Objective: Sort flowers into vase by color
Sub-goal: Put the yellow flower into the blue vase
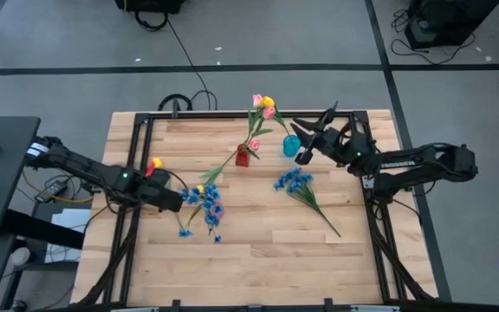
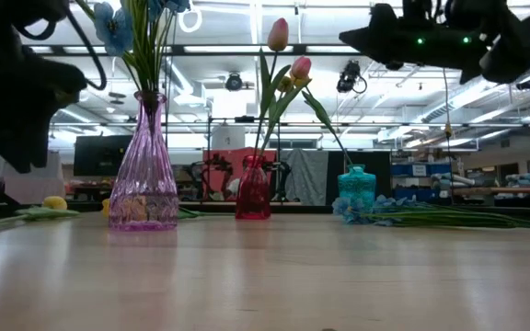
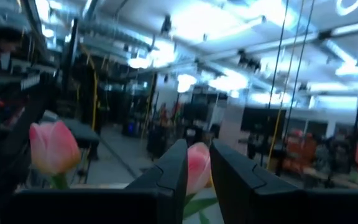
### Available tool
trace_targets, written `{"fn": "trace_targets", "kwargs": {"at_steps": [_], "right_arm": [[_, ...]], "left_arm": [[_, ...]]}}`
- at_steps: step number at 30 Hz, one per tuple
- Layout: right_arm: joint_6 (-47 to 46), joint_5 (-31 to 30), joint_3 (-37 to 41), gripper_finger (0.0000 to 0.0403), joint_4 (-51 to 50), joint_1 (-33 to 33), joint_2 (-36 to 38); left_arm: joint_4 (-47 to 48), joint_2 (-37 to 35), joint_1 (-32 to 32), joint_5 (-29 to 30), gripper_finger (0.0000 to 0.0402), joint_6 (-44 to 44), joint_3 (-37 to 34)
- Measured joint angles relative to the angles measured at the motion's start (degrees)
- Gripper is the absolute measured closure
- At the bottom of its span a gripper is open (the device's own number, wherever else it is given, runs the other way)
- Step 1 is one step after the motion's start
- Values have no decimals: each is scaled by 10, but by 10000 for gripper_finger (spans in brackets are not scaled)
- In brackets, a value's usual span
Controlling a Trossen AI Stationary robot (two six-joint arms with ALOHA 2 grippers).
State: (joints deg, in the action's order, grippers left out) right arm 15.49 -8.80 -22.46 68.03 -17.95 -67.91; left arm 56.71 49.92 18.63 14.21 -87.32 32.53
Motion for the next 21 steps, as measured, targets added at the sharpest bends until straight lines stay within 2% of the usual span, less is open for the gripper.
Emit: {"fn": "trace_targets", "kwargs": {"at_steps": [4,8,15,21], "right_arm": [[10,1,12,321,86,-5,-27],[12,15,10,321,118,-6,-55],[19,15,-12,322,123,-6,-92],[19,15,-18,323,120,-6,-99]], "left_arm": [[10,16,-2,2,259,-18,-1],[11,36,-3,3,259,-30,-1],[10,85,-3,-20,259,-49,-1],[10,106,-3,-10,259,-52,-2]]}}
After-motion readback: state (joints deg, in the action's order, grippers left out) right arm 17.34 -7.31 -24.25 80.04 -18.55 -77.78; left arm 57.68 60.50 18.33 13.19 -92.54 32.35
